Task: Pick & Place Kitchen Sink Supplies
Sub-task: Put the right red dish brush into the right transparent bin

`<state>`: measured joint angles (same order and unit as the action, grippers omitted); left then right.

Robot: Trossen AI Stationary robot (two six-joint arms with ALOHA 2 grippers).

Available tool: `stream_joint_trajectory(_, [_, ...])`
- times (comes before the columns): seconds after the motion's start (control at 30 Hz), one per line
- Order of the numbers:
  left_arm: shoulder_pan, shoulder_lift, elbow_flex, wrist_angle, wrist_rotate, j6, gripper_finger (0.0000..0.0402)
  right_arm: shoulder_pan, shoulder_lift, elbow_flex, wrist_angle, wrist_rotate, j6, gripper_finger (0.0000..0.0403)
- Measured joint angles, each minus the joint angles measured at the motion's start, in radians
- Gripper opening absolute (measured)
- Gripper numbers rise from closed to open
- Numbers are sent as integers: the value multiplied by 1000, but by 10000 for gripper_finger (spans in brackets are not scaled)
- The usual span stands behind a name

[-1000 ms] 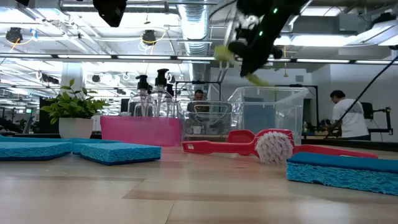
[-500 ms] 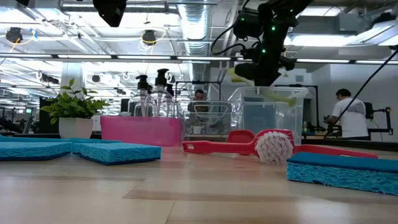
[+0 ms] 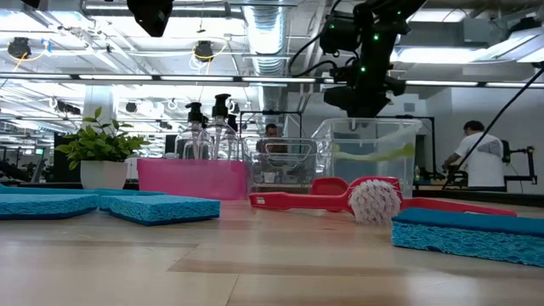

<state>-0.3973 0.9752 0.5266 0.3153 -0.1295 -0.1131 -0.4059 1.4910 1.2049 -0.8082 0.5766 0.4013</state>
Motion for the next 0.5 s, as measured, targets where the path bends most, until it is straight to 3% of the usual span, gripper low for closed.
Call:
stream_joint_trajectory(0.17, [0, 0, 0, 0, 0, 0, 250, 13, -8, 0, 1, 4, -15, 194])
stream_joint_trajectory(0.5, [0, 0, 0, 0, 0, 0, 250, 92, -142, 13, 48, 151, -58, 208])
